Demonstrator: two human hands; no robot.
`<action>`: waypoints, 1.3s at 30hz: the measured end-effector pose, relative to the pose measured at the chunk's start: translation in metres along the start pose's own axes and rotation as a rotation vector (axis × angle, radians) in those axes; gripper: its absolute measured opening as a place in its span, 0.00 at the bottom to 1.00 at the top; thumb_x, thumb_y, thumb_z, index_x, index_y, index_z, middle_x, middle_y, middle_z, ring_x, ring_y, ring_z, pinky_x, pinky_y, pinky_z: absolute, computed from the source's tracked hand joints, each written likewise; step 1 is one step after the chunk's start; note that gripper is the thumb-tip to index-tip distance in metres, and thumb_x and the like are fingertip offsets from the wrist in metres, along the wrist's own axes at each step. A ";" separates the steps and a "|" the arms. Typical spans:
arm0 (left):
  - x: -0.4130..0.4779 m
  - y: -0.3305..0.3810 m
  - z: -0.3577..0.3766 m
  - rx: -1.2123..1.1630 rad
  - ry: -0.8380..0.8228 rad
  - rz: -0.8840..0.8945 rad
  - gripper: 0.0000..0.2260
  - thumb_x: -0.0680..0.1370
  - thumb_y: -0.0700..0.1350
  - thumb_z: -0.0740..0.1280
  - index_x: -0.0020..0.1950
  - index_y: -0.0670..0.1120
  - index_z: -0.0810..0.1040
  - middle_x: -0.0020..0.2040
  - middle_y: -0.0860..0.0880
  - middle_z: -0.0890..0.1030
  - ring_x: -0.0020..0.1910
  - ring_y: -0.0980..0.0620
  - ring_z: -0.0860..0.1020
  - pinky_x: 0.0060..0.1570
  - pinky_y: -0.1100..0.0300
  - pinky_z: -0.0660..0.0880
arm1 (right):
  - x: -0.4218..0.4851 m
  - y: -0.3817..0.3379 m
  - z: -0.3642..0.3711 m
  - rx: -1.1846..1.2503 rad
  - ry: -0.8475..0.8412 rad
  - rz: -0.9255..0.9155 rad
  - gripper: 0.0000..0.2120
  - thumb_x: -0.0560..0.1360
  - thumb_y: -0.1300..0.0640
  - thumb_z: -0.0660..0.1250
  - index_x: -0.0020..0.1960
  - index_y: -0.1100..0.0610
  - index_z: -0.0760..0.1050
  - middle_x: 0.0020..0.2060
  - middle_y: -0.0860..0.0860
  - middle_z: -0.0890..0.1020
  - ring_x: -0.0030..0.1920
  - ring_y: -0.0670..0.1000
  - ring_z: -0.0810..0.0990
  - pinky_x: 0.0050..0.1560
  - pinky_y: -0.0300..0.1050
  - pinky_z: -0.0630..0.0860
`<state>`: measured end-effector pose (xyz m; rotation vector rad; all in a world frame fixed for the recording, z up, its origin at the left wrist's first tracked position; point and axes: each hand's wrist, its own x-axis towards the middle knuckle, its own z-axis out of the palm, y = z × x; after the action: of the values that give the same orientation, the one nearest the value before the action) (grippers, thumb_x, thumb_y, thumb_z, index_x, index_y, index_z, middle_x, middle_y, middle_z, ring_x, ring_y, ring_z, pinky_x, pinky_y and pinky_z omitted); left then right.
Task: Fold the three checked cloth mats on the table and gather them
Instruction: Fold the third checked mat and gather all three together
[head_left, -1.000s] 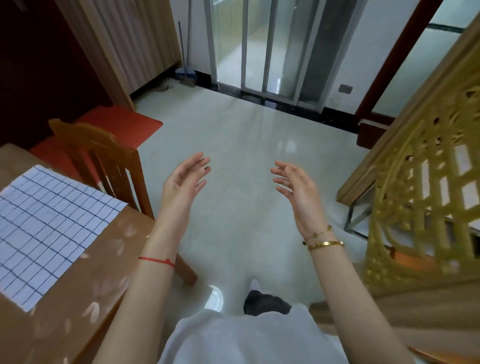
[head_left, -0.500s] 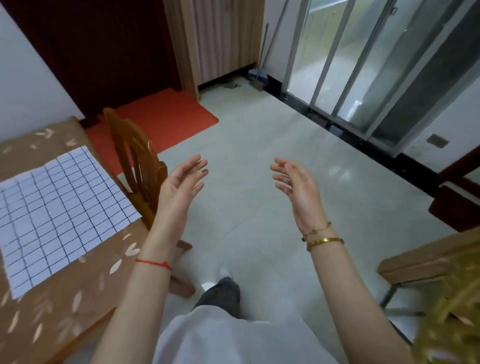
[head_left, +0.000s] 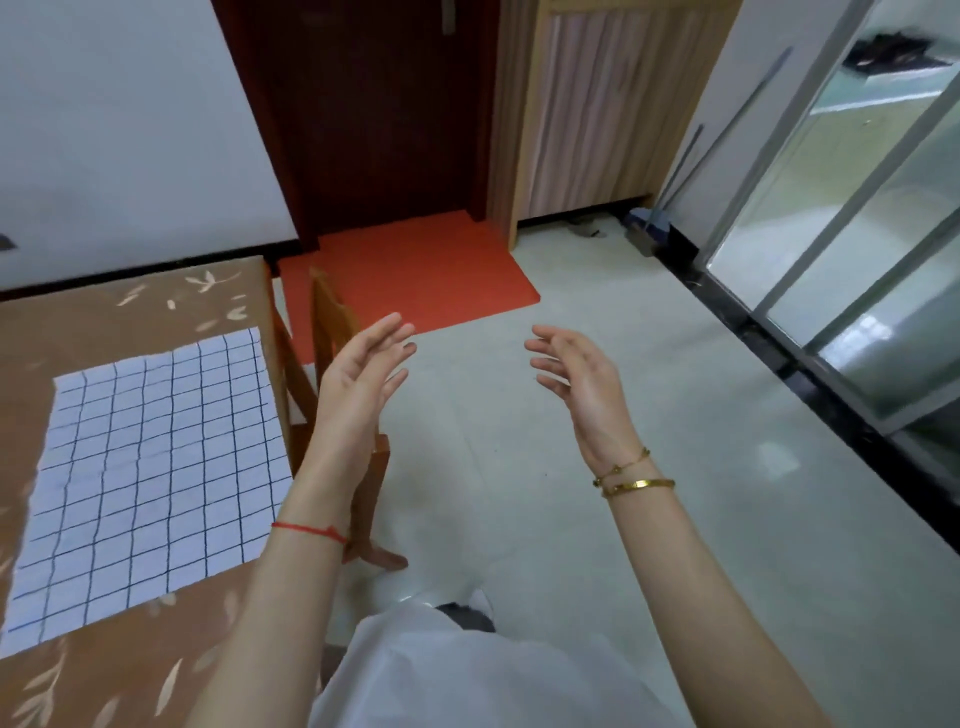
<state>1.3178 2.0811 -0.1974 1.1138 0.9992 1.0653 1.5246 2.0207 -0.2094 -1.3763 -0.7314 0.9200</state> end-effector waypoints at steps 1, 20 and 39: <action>0.014 0.002 0.001 0.002 0.014 0.009 0.16 0.81 0.43 0.65 0.69 0.47 0.75 0.63 0.51 0.81 0.62 0.54 0.79 0.68 0.50 0.71 | 0.016 -0.001 0.006 0.005 -0.016 0.008 0.12 0.82 0.56 0.59 0.58 0.55 0.79 0.55 0.54 0.83 0.51 0.48 0.79 0.54 0.42 0.75; 0.185 0.005 -0.012 -0.085 0.474 0.003 0.15 0.80 0.40 0.65 0.67 0.46 0.77 0.61 0.49 0.82 0.62 0.53 0.79 0.70 0.49 0.70 | 0.268 0.000 0.113 -0.063 -0.470 0.061 0.12 0.82 0.55 0.58 0.57 0.51 0.80 0.55 0.52 0.83 0.53 0.49 0.80 0.57 0.47 0.75; 0.236 0.013 -0.007 -0.136 1.230 0.061 0.15 0.79 0.44 0.67 0.66 0.49 0.77 0.61 0.53 0.82 0.62 0.55 0.79 0.67 0.51 0.72 | 0.409 0.006 0.269 -0.178 -1.169 0.177 0.12 0.83 0.56 0.58 0.57 0.53 0.79 0.52 0.50 0.84 0.51 0.48 0.80 0.59 0.46 0.77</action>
<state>1.3571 2.3142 -0.2045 0.2714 1.7813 1.8882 1.4858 2.5082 -0.2286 -0.9590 -1.5943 1.8614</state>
